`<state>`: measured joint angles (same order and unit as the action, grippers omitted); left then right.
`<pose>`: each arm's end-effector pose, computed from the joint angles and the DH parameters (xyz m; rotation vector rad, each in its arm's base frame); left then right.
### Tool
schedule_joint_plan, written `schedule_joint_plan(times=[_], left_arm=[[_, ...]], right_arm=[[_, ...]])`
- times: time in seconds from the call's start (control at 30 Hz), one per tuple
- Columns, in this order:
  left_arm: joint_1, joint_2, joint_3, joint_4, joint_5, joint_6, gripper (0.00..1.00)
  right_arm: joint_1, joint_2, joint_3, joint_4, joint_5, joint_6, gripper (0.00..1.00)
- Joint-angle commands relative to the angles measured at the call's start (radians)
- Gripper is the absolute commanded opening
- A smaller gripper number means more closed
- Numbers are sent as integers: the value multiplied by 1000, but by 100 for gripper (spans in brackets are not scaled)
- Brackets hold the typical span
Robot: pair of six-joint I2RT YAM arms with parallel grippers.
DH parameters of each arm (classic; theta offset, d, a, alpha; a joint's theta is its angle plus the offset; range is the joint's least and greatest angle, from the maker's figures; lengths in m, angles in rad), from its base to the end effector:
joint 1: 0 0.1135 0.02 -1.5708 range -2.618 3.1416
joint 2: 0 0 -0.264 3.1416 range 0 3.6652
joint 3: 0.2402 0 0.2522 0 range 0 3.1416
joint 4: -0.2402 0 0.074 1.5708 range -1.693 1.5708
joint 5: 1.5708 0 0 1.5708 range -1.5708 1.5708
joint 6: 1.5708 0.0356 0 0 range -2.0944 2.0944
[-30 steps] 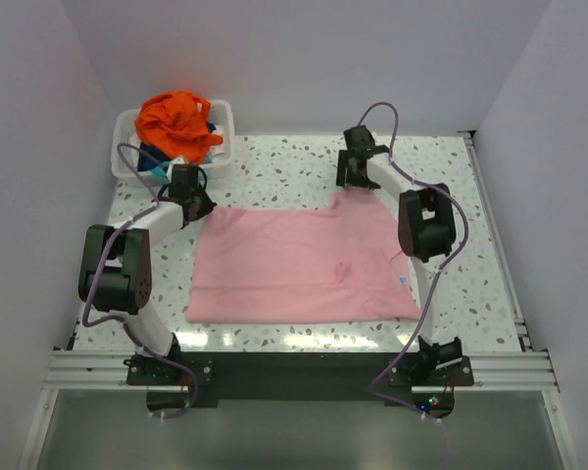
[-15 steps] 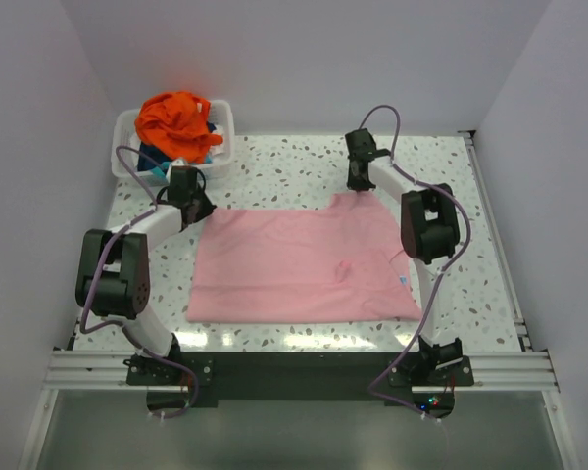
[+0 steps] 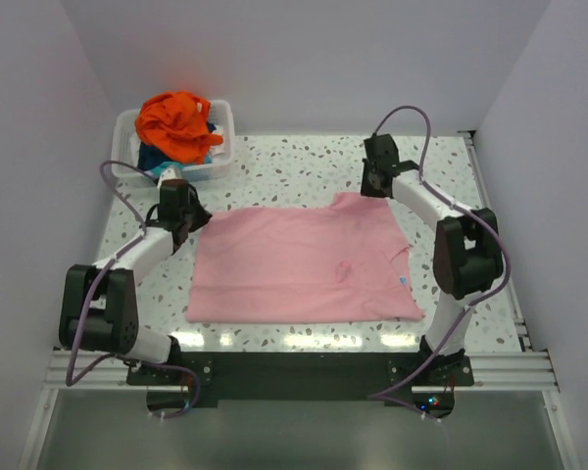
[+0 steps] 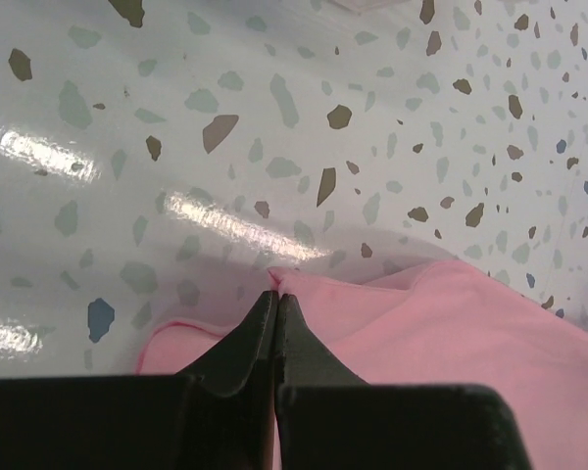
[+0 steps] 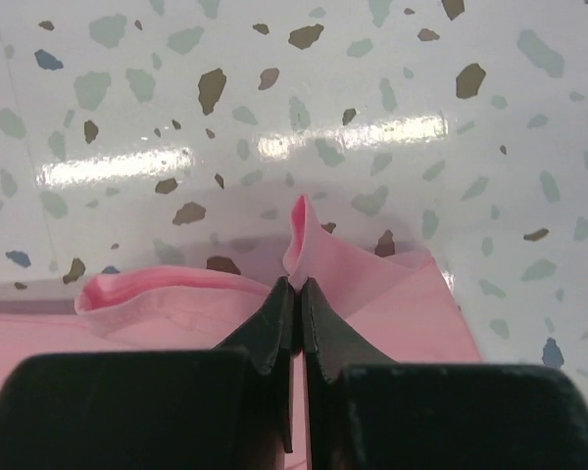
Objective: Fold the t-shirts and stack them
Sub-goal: Fold the tshirt
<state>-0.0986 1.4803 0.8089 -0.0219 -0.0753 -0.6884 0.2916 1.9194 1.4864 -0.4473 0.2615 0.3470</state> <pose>0.3082 -0.0278 0.2010 -0.7022 2.1728 -0.3314 0.4114 0.1139 0.2297 0.1806 2.4043 -0.0288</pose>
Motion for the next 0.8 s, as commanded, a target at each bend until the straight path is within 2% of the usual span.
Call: schedule_joint_plan(times=[0.0, 0.33, 0.77], left_arm=[[2, -98, -66, 74, -15, -17, 0], [2, -265, -207, 70, -44, -48, 0], [0, -431, -323, 23, -96, -86, 0]], right_arm=[[-3, -117, -83, 44, -24, 23, 0], [-3, -404, -334, -8, -10, 47, 0], [-3, -649, -475, -113, -65, 50, 0]])
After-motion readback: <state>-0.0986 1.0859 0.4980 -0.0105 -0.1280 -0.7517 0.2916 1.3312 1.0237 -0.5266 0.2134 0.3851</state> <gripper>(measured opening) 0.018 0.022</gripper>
